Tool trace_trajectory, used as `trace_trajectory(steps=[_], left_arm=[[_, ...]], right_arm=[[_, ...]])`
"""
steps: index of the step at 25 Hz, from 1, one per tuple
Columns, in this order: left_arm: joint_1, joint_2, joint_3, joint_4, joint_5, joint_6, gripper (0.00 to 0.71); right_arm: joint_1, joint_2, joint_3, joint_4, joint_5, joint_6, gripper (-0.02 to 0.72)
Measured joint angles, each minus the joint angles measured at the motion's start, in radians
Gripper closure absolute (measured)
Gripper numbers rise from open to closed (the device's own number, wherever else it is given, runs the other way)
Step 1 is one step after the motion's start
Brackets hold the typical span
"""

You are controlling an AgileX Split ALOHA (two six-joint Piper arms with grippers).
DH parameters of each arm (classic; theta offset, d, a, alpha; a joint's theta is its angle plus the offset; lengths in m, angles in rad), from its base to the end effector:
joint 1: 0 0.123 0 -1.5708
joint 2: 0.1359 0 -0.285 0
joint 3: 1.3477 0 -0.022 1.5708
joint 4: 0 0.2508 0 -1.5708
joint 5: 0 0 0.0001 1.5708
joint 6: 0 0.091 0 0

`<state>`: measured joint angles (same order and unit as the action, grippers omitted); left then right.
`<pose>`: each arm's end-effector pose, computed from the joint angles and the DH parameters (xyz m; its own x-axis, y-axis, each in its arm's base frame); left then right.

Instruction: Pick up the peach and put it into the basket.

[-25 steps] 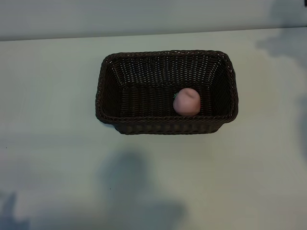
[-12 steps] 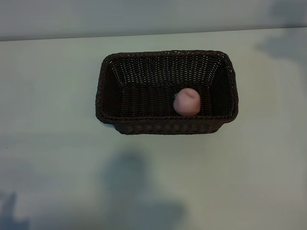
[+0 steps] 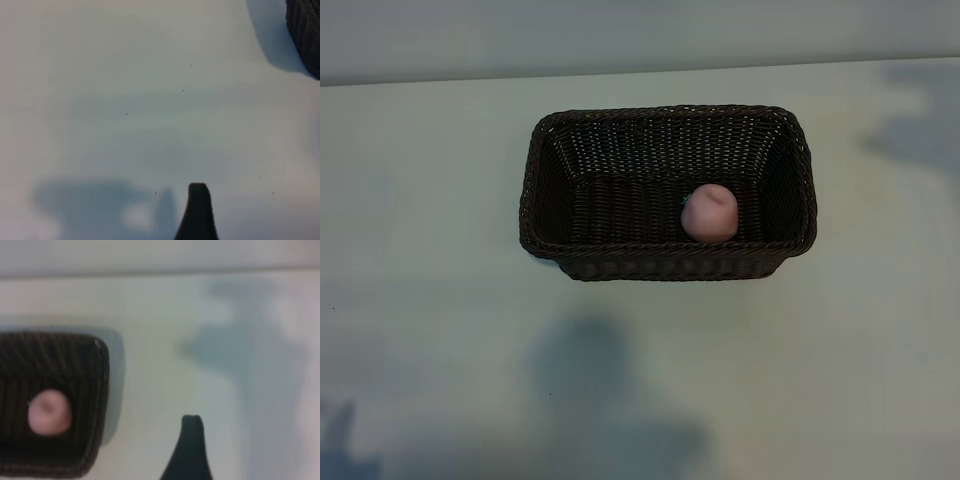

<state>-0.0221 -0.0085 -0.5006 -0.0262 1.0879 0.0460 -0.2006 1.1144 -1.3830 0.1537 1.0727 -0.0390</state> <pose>-0.0074 -0.0019 0.2752 -0.4701 0.0442 -0.8815 0.0585 0.9981 0.0189 0.2042 -0.0290 0.4425 -0.6364 0.1647 -0.7536 0.1199 0.9862 0.1142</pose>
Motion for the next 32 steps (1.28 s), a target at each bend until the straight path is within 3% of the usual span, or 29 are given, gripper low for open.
trace_trajectory(steps=[11,21,32], left_arm=[[0.0,0.0,0.0,0.0,0.0,0.0,0.118],[0.0,0.0,0.0,0.0,0.0,-0.001,0.118],[0.0,0.0,0.0,0.0,0.0,-0.001,0.118]], right_arm=[[0.051,-0.349,0.167,-0.022,-0.058,0.0,0.108],[0.052,-0.599,0.392,-0.072,-0.129,0.0,0.108],[0.052,-0.842,0.615,-0.082,-0.169,0.002,0.108]])
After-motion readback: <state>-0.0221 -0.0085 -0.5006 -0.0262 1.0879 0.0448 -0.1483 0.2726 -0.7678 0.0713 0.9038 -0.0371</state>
